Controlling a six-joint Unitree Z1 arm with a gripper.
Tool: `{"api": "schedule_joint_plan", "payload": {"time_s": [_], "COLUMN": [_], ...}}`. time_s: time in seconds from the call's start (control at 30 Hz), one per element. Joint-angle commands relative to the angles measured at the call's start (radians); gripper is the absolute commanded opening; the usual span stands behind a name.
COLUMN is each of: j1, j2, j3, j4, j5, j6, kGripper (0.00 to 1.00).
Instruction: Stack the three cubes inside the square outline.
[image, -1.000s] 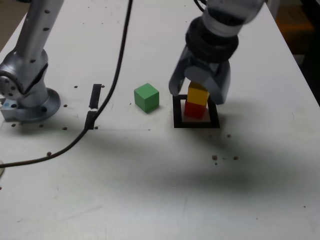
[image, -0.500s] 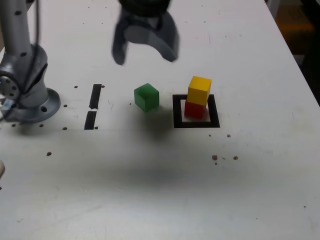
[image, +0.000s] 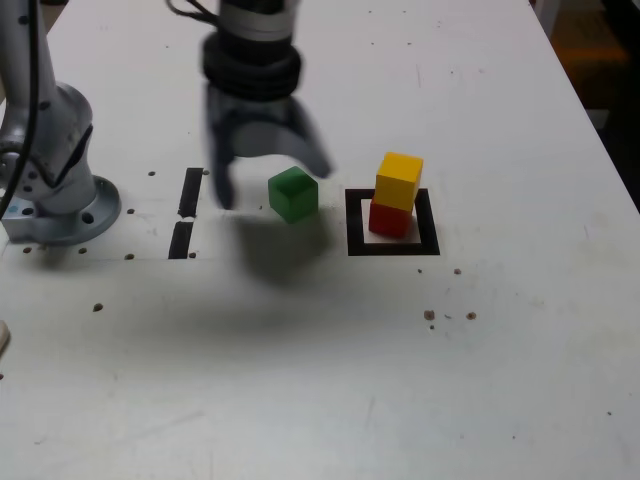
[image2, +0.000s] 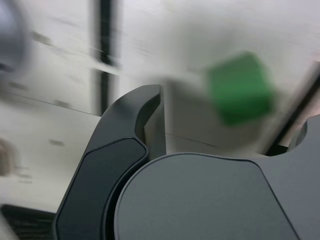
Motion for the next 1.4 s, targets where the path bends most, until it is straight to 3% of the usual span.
{"api": "schedule_joint_plan", "payload": {"time_s": [0.0,0.17,0.43,0.73,0.93,1.23,1.37], "j1": [0.0,0.0,0.0,0.013,0.02,0.047,0.05], "j2": [0.024,0.054,0.084,0.164,0.196,0.199,0.2], "j3": [-0.013,-0.041,-0.056,-0.044,-0.022,0.017,0.018], "j4": [0.012,0.005,0.03,0.005,-0.059,-0.089,-0.086], "j5": [0.005,0.013,0.06,0.057,0.059,0.05,0.056], "j6": [-0.02,-0.04,-0.098,-0.117,-0.101,-0.056,-0.049], "kGripper": [1.0,1.0,1.0,0.99,0.99,0.83,0.69]}}
